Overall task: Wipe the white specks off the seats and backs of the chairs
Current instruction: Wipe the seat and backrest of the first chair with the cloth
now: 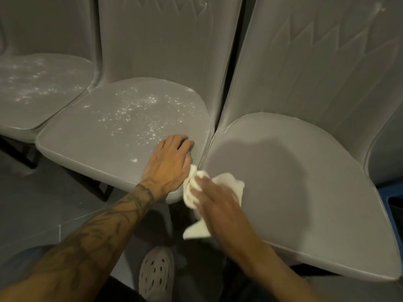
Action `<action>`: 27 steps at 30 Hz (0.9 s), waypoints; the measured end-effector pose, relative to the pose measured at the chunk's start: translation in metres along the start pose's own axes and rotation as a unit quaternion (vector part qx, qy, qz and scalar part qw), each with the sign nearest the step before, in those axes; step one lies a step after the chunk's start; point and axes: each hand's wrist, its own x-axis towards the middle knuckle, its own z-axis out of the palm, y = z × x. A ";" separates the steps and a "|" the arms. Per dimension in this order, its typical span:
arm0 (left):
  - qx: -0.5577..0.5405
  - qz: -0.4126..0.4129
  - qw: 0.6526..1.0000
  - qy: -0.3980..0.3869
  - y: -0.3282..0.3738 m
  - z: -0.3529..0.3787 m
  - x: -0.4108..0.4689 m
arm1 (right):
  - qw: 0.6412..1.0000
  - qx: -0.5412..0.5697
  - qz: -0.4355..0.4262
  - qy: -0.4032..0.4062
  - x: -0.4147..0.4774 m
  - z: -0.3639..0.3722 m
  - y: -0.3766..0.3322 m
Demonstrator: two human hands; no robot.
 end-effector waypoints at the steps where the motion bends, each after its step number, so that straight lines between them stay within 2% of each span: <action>1: 0.001 0.000 1.000 0.000 0.000 0.000 -0.001 | 1.000 0.003 -0.020 0.012 -0.018 0.007 -0.006; 3: 0.003 0.001 1.000 0.000 0.001 -0.002 -0.001 | 0.999 -0.008 -0.034 0.040 -0.033 0.012 -0.006; 5: 0.000 0.002 1.000 -0.004 0.000 -0.002 -0.002 | 0.998 -0.011 -0.010 0.056 -0.021 0.010 -0.003; 9: 0.000 0.003 1.000 -0.007 -0.002 0.000 -0.002 | 0.998 -0.014 0.054 0.021 0.014 0.001 -0.009; 14: 0.010 0.009 1.000 -0.002 -0.001 -0.002 -0.002 | 0.994 -0.050 0.002 0.095 -0.051 0.011 0.007; 17: 0.014 0.008 1.000 -0.008 0.000 -0.003 -0.003 | 0.991 -0.050 0.013 0.125 -0.052 0.014 0.003; 21: 0.007 0.000 1.000 -0.008 0.003 -0.004 -0.002 | 0.995 -0.039 0.021 0.091 -0.026 0.016 -0.017; 23: 0.010 0.000 1.000 -0.019 0.002 -0.002 -0.001 | 0.996 -0.041 -0.001 0.082 -0.046 0.010 -0.005; 25: 0.019 0.004 0.999 -0.026 -0.001 0.000 0.001 | 0.993 -0.047 -0.025 0.108 -0.085 0.006 0.019; 27: 0.032 0.007 0.999 -0.029 0.000 0.001 0.000 | 0.991 -0.028 -0.008 0.130 -0.125 -0.001 0.045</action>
